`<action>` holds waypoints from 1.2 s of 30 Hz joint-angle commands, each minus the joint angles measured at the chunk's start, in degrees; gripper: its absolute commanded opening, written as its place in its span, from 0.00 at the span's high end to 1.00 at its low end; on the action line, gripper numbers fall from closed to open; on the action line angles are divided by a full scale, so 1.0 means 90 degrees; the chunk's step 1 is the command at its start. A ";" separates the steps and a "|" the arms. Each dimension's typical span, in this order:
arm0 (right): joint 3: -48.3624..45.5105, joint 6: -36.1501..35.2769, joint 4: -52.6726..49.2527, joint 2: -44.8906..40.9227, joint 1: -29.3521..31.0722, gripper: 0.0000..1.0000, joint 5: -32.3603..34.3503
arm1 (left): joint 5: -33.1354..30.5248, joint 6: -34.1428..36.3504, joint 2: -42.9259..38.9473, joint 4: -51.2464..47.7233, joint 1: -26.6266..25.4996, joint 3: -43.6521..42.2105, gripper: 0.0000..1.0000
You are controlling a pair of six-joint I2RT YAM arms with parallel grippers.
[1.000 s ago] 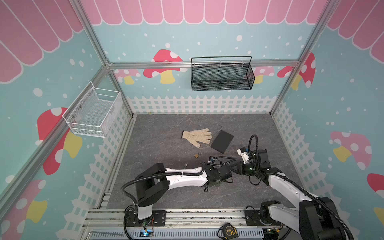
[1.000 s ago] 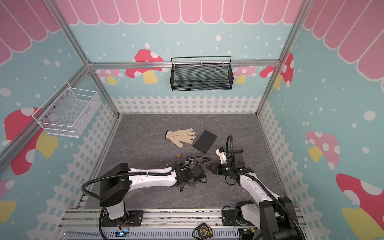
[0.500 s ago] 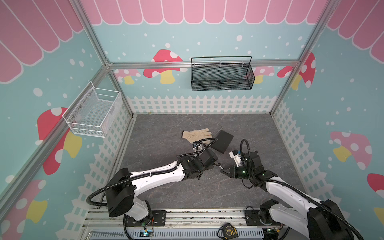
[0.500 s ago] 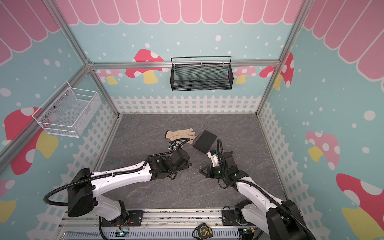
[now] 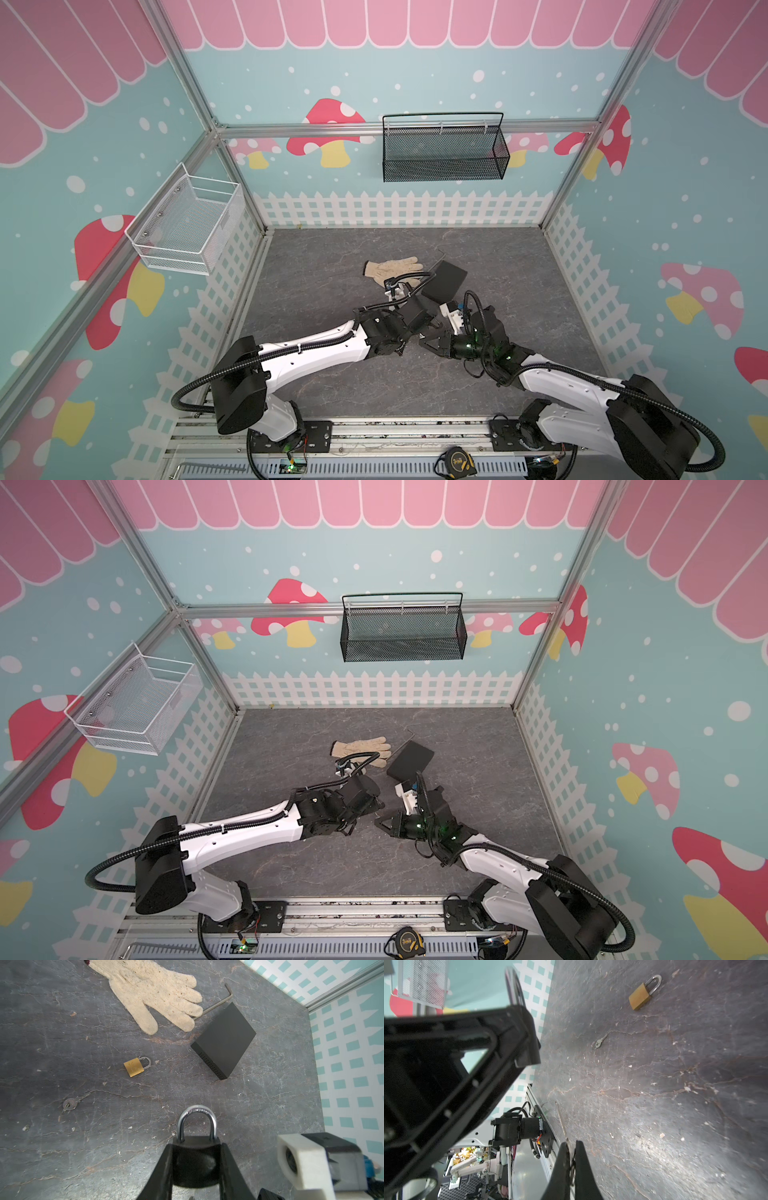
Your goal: Unlock with the key
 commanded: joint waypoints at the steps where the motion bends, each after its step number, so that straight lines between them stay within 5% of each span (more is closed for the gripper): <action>1: 0.0118 0.0656 0.0643 0.0088 0.0094 1.00 0.0250 | -0.0328 -0.0129 0.0036 -0.0044 -0.0056 0.0245 1.00; 36: -0.0028 0.1613 0.1868 0.0249 0.0195 1.00 0.0811 | -0.0192 -0.0425 -0.0159 0.0150 -0.0127 -0.0079 1.00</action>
